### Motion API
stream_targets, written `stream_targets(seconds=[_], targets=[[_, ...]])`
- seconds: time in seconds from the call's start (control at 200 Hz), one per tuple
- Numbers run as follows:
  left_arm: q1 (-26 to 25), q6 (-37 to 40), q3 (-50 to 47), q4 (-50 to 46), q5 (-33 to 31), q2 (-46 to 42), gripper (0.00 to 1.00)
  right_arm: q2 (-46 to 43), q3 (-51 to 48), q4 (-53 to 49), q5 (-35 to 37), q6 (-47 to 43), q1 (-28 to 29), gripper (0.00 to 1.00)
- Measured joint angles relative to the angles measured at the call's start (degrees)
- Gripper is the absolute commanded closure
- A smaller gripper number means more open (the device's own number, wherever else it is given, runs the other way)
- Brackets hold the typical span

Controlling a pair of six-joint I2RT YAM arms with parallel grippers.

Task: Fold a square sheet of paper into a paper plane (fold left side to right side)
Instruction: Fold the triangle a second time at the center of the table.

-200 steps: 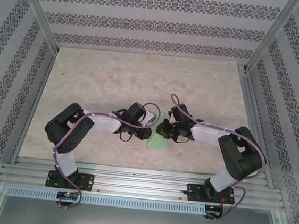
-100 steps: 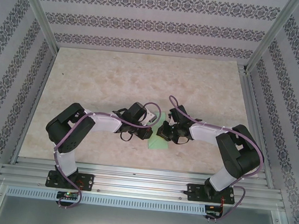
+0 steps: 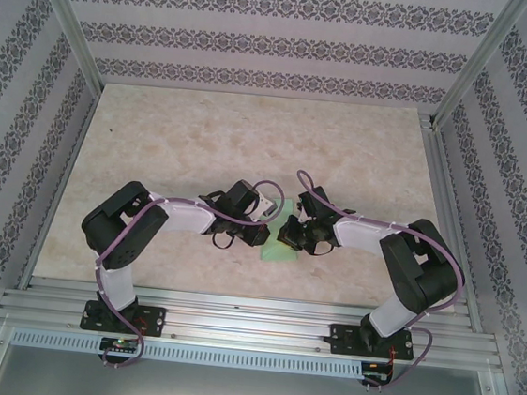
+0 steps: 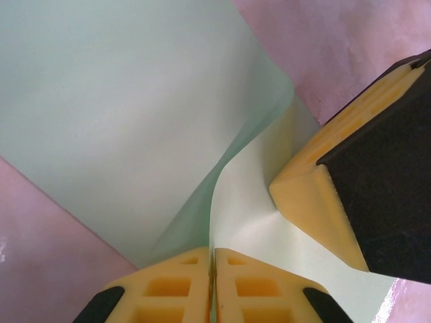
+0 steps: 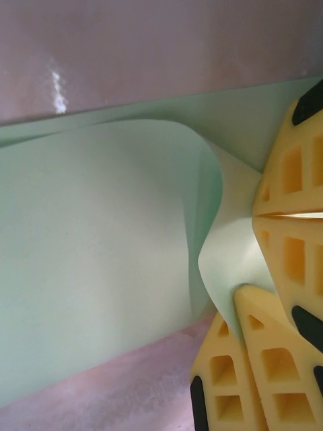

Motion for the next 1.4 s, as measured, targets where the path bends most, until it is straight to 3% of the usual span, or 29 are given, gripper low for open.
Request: stream_targets(seconds=[0.22, 0.52, 0.974, 1.404], targets=[[0.07, -1.31, -3.39, -0.5, -1.33, -5.88, 0.7, 0.17, -0.02, 0.13, -0.09, -0.17, 0.0, 0.9], [-0.04, -4.85, -5.16, -0.46, 1.36, -18.71, 0.71, 0.35, -0.02, 0.2, -0.55, -0.2, -0.04, 0.9], [-4.85, -8.41, -4.66, 1.9, 5.18, -5.88, 0.73, 0.37, -0.02, 0.2, -0.66, -0.2, -0.04, 0.91], [-5.77, -7.3, -3.85, 0.68, 3.21, -2.95, 0.74, 0.37, 0.0, 0.17, -0.76, -0.96, -0.15, 0.9]])
